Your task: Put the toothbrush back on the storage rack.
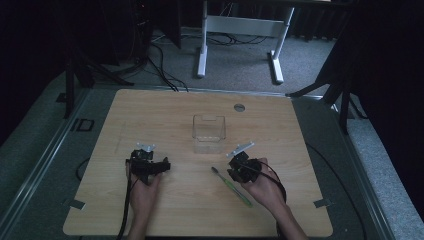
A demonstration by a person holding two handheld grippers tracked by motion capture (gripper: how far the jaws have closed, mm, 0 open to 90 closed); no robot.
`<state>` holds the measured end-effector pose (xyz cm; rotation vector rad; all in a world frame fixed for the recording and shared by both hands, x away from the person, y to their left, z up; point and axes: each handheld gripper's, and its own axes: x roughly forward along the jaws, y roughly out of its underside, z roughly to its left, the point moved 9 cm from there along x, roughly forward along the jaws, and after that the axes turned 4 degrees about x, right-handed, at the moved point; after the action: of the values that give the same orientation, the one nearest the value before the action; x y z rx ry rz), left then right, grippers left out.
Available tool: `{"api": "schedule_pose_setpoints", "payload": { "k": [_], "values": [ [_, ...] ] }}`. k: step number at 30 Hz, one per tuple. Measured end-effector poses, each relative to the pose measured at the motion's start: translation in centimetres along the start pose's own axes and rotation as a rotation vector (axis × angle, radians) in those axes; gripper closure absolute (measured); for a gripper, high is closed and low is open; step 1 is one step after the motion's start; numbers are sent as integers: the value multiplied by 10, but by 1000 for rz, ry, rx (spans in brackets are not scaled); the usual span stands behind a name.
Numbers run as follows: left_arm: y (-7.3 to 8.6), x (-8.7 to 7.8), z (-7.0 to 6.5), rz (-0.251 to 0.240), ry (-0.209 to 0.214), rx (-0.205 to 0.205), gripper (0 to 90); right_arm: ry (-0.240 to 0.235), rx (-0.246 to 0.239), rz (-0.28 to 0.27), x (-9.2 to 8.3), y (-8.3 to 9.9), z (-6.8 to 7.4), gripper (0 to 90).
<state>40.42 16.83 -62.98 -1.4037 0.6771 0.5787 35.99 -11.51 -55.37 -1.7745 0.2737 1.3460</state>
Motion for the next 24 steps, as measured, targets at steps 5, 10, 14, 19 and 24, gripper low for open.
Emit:
{"api": "schedule_pose_setpoints", "payload": {
  "k": [5,10,14,19,24],
  "values": [
    [0,0,0,-1,0,-1,30,-1,-5,19,2,2,1,776],
    [0,0,0,-1,0,-1,31,-2,-7,29,3,3,2,776],
    [0,0,0,0,0,0,30,-3,-12,41,4,4,2,776],
    [0,0,0,0,0,0,30,-1,-16,54,5,4,3,776],
    [0,0,0,0,0,0,30,-4,-19,74,8,6,4,776]
  ]
}}
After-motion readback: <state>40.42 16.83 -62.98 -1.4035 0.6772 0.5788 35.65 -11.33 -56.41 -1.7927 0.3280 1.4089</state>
